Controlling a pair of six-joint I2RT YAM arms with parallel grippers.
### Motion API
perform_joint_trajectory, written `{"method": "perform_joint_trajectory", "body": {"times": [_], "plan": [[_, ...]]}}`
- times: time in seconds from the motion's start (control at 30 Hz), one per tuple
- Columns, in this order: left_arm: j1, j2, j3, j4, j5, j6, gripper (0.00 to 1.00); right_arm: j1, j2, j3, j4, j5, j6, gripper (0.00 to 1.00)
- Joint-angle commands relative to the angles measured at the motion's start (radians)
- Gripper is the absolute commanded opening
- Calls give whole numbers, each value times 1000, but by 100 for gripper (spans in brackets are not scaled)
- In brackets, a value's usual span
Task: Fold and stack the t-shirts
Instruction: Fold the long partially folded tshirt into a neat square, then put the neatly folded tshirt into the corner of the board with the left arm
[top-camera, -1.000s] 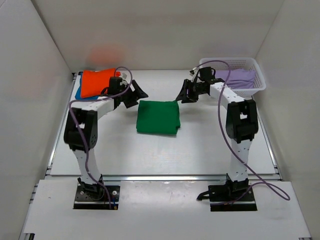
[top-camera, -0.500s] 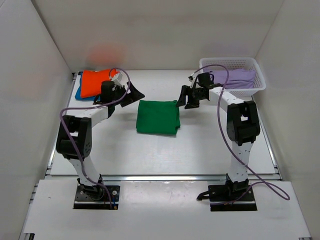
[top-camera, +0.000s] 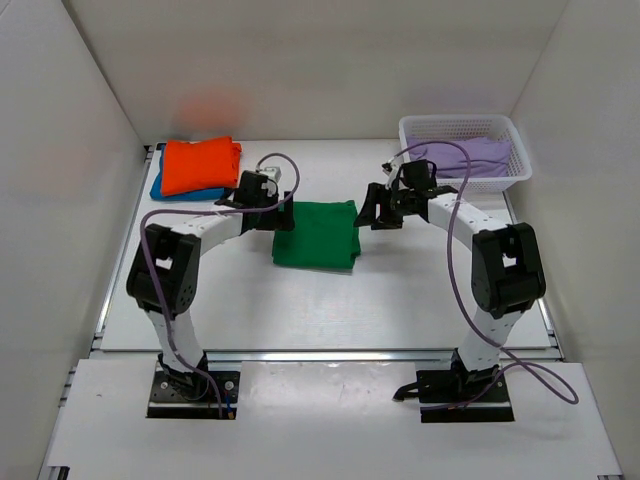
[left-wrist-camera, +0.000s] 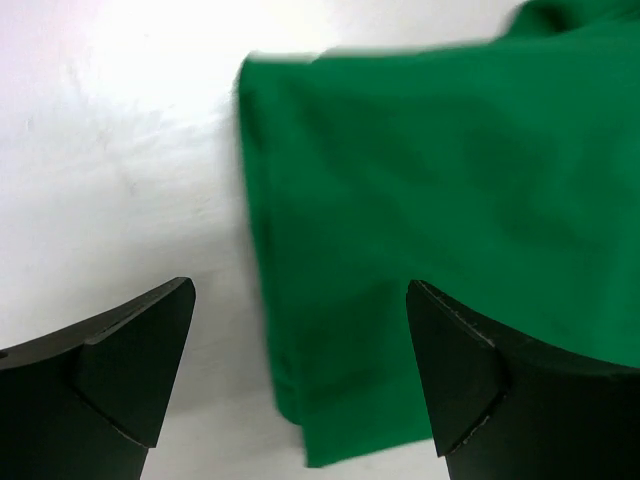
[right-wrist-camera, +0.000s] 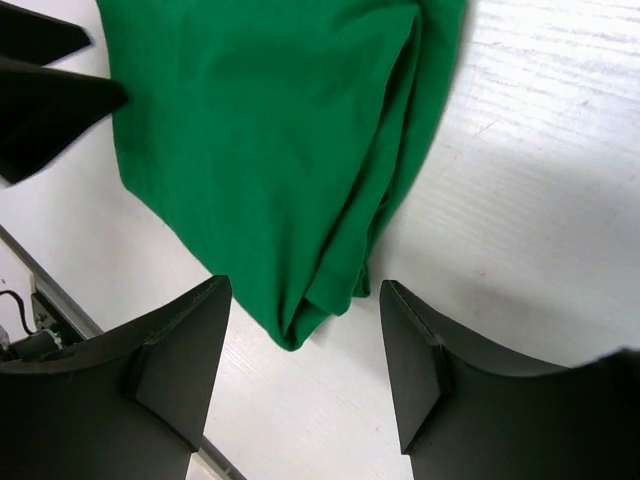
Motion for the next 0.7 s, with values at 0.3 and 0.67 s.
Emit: {"method": "perform_joint_trajectory", "body": {"times": [0.3, 0.67], "plan": [[-85, 221, 233, -290, -143, 115, 95, -15, -104, -72, 93, -30, 48, 56], [-108, 377, 334, -492, -54, 42, 53, -30, -175, -93, 99, -43, 70, 54]]}}
